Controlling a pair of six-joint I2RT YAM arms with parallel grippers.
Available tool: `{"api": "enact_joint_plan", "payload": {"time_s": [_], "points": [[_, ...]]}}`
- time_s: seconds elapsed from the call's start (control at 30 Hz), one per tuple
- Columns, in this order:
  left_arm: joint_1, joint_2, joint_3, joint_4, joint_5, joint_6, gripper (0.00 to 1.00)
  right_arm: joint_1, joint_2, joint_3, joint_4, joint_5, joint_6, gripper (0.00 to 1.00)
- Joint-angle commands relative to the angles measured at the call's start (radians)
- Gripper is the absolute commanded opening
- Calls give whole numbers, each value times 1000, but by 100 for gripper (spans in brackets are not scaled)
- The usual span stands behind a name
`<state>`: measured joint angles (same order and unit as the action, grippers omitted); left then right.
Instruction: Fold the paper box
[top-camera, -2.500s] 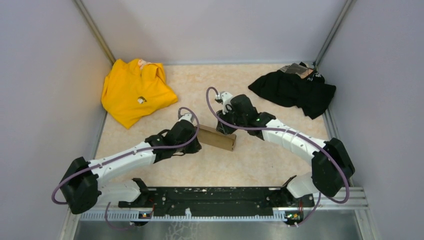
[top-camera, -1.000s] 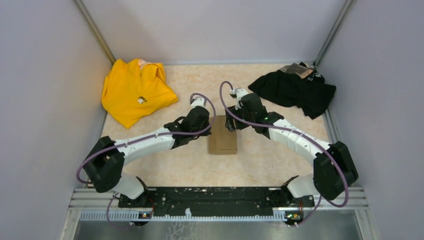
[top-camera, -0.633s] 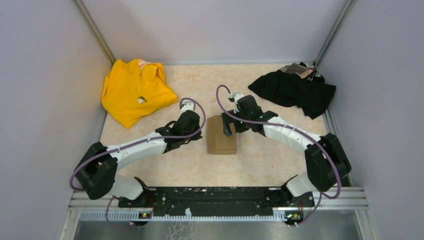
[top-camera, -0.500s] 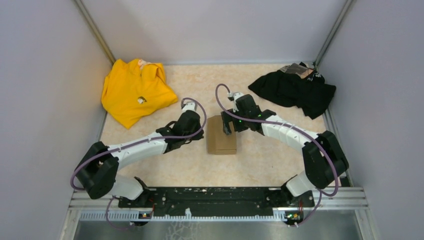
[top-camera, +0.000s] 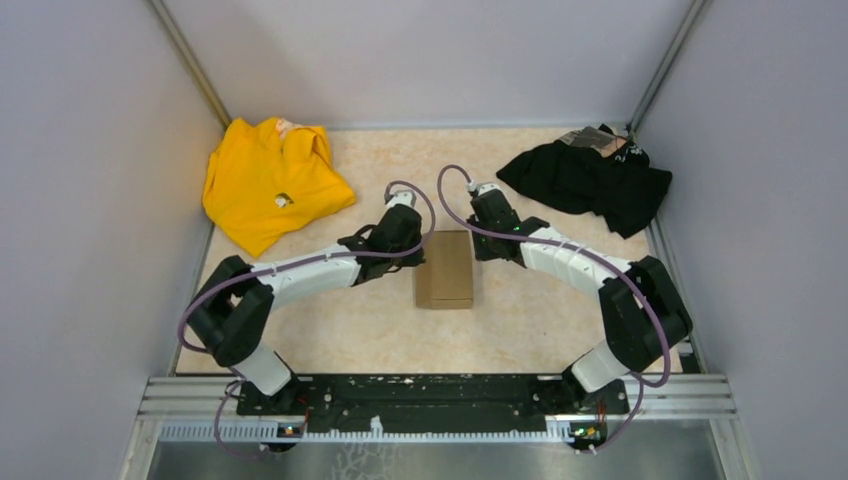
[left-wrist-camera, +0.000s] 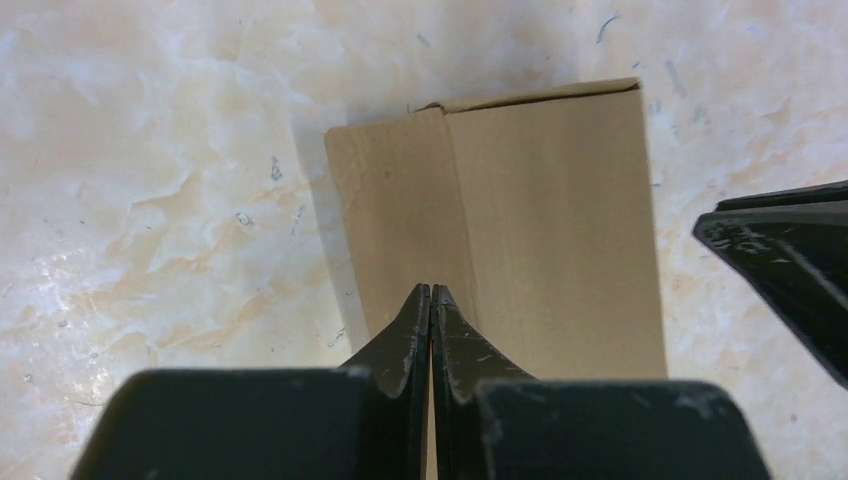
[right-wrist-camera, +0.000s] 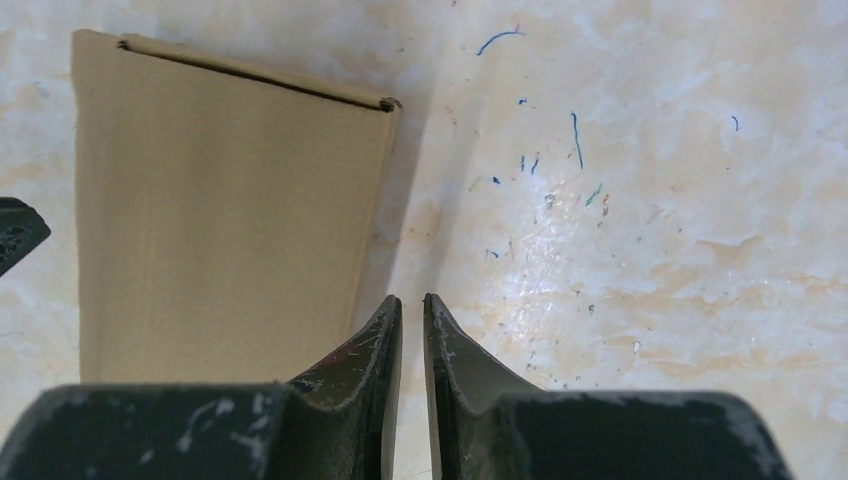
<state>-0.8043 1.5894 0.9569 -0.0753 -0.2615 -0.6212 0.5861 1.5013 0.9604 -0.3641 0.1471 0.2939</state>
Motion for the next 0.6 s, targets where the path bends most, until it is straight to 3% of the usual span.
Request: {"api": "enact_joint_plan", "payload": {"time_s": [0.0, 0.33, 0.57], "points": [[3, 62, 32, -50, 1, 6, 4, -17, 26, 47, 8, 47, 16, 14], [5, 123, 66, -86, -41, 24, 4, -37, 100, 48, 46, -8, -4, 12], [5, 236, 118, -29, 15, 29, 3, -34, 164, 45, 144, -205, -11, 7]]}}
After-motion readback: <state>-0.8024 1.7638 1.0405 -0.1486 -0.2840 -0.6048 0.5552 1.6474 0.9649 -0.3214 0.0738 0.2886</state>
